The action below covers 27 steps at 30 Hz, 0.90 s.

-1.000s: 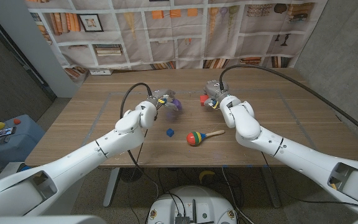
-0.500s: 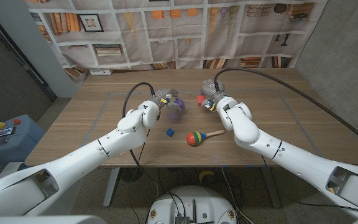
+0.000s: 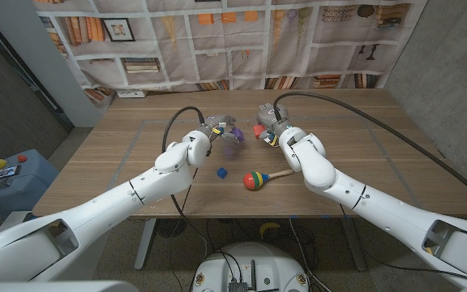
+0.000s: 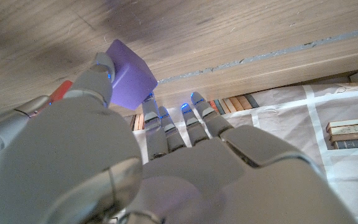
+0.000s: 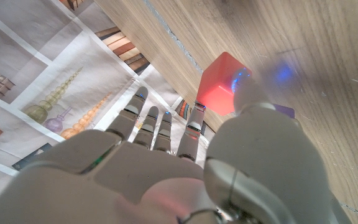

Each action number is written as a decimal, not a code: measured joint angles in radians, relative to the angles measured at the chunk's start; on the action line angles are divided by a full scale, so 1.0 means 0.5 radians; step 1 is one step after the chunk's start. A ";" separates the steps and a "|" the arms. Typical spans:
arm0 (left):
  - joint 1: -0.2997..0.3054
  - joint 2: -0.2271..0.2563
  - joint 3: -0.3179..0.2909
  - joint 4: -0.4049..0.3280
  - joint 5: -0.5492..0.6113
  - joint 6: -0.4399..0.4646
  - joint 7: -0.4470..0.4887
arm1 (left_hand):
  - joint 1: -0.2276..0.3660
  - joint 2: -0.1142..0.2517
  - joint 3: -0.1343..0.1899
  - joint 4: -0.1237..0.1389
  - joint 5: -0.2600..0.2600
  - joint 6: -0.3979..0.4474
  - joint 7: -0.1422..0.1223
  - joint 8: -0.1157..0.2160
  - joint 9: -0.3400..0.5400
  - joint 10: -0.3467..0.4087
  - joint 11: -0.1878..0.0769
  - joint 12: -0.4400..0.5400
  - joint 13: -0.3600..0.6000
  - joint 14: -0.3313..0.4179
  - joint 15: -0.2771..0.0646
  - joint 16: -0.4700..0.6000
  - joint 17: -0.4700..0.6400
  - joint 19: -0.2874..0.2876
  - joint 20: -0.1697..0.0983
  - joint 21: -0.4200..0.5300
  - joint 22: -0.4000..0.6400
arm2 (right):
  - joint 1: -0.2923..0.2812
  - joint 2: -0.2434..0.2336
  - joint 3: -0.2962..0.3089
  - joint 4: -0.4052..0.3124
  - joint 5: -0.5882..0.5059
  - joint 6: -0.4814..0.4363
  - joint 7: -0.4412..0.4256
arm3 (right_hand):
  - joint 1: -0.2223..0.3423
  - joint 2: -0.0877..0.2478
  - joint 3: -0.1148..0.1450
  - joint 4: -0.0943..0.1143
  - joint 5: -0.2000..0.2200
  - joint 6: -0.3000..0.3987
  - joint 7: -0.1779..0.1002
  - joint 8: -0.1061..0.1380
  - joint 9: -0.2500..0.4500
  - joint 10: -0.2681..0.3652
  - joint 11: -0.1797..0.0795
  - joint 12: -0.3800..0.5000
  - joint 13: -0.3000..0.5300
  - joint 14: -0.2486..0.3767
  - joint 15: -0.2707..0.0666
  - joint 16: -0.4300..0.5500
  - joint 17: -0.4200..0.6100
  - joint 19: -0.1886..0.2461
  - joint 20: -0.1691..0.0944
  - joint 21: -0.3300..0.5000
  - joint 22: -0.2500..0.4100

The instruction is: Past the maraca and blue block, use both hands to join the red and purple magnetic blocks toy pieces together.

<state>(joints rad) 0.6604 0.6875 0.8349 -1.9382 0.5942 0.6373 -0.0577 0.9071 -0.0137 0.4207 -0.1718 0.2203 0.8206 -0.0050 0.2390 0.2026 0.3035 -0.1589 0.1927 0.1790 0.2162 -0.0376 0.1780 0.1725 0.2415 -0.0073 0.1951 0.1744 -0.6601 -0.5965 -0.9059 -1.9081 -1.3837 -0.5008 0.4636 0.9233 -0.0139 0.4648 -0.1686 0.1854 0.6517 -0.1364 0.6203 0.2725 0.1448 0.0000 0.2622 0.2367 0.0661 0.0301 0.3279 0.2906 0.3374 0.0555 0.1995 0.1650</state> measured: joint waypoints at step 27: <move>-0.016 -0.012 0.011 0.001 -0.002 -0.014 -0.009 | -0.002 0.002 -0.011 0.005 -0.002 0.000 0.000 -0.010 0.009 0.000 0.000 0.000 0.000 0.000 0.000 0.000 0.000 0.000 0.000 0.000 0.000 | -0.009 0.092 0.035 0.016 -0.059 0.095 0.110 | 0.000 0.000 -0.014 -0.003 0.000 0.008 0.008 0.000 -0.012 -0.008 -0.008 -0.008 0.000 0.000 0.000 0.000 0.009 -0.019 -0.004 -0.007 0.000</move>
<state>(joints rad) 0.6524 0.6815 0.8402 -1.9375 0.5931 0.6305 -0.0623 0.9060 -0.0126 0.4152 -0.1692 0.2194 0.8206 -0.0050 0.2341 0.2073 0.3035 -0.1589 0.1927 0.1790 0.2162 -0.0376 0.1780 0.1725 0.2415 -0.0073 0.1951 0.1743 -0.6646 -0.5507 -0.8885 -1.9003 -1.4132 -0.4535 0.5186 0.9233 -0.0140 0.4578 -0.1699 0.1853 0.6557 -0.1324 0.6203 0.2663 0.1409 -0.0038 0.2584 0.2369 0.0661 0.0302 0.3279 0.2952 0.3280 0.0535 0.1958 0.1650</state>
